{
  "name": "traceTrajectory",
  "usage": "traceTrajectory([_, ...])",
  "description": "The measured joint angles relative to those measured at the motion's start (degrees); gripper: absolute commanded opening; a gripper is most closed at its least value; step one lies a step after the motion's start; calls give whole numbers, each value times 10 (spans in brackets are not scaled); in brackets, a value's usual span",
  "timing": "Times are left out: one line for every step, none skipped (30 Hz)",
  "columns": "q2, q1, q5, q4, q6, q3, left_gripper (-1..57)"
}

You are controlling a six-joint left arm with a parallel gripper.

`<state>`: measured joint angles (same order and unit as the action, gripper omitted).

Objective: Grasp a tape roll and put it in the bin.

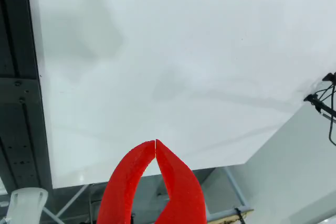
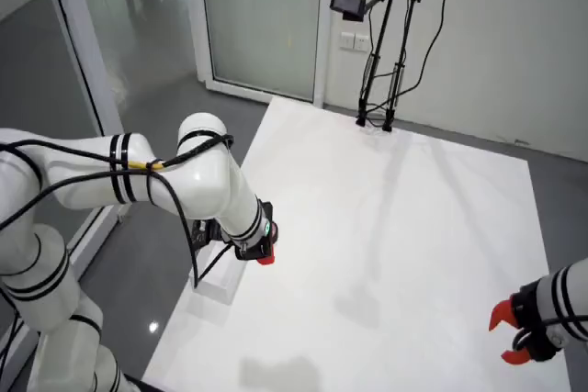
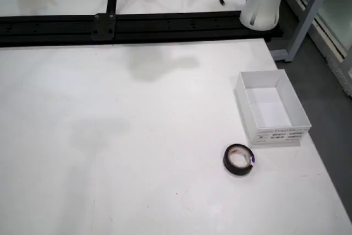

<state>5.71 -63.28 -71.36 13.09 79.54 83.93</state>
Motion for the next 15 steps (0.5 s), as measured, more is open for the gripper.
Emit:
traceTrajectory([0,0,0,0,0,0,-1])
traceTrajectory([0,0,0,0,0,0,-1])
traceTrajectory([0,0,0,0,0,0,-1])
traceTrajectory([0,0,0,0,0,0,-1])
traceTrajectory([0,0,0,0,0,0,-2])
traceTrajectory([0,0,0,0,0,0,-2])
traceTrajectory([0,1,0,0,0,0,-2])
traceTrajectory([0,1,0,0,0,0,-1])
traceTrajectory([0,2,0,0,0,0,-1])
traceTrajectory([0,3,0,0,0,0,-1])
traceTrajectory([0,3,0,0,0,0,-1])
traceTrajectory([0,4,0,0,0,0,-1])
traceTrajectory([0,4,0,0,0,0,-1])
traceTrajectory([0,5,0,0,0,0,-1])
traceTrajectory([0,6,0,0,0,0,-1])
